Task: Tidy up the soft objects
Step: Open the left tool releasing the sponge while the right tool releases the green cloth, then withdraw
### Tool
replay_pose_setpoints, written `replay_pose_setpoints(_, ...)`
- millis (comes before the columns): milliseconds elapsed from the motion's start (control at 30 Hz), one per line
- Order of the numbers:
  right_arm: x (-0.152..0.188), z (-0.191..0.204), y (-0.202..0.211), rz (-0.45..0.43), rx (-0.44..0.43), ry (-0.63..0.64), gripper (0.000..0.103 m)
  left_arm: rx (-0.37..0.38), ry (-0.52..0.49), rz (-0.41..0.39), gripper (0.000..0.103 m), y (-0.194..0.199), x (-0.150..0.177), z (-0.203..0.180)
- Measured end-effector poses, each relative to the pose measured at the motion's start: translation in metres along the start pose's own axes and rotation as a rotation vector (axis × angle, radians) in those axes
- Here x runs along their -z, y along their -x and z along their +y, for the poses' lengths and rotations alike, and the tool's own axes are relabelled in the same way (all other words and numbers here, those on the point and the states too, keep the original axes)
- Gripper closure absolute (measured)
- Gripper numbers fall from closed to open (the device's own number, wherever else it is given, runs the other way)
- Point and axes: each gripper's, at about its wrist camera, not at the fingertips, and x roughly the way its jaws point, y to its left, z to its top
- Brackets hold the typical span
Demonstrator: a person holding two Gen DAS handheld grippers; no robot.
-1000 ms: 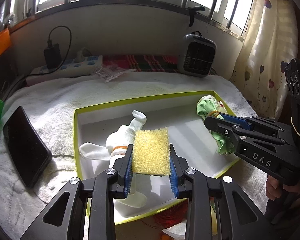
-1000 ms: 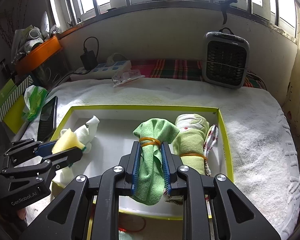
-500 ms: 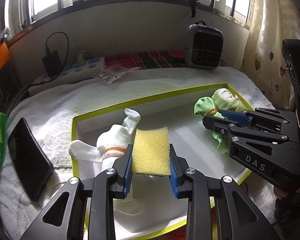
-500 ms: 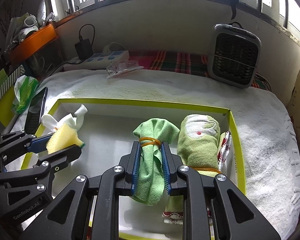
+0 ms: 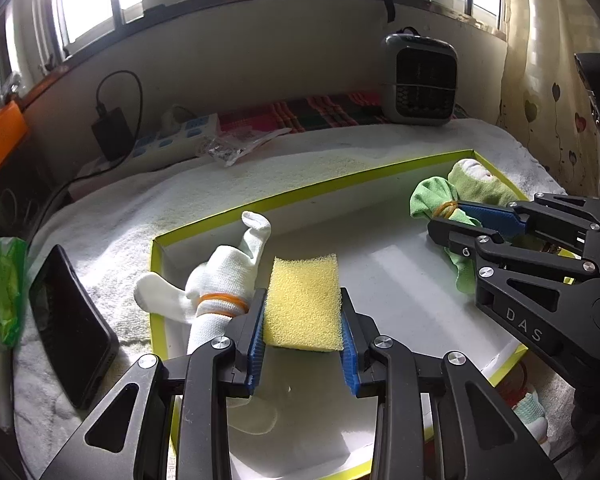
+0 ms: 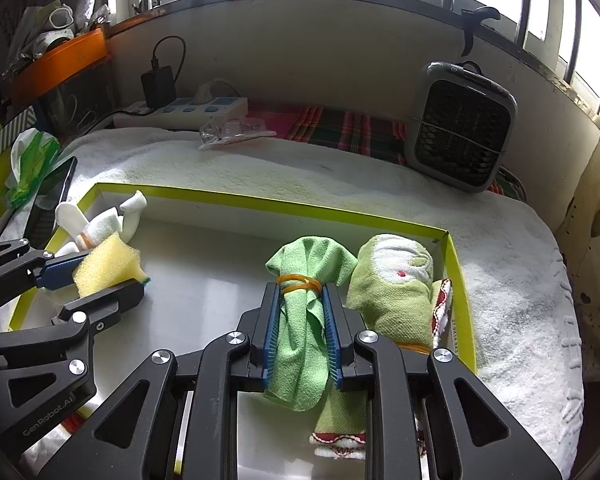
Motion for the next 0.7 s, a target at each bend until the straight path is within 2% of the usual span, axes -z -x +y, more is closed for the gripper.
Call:
replay_pose_setpoints(300, 0.0004, -0.0012, 0.0013, -0.005, -0.006, -0.012, 0.079, 0.021, 0.019, 0.013, 0.07, -0.0008, 0.0002, 0.0008)
replay_pose_setpoints(467, 0.0004, -0.0015, 0.0038, -0.01, -0.023, -0.023, 0.066, 0.029, 0.035, 0.012, 0.064, 0.0003, -0.0007, 0.0017)
replay_pose_setpoints(700, 0.0022, -0.0013, 0.0068, -0.019, -0.025, -0.036, 0.06, 0.03, 0.04, 0.004, 0.061, 0.0061, 0.0007, 0.0014)
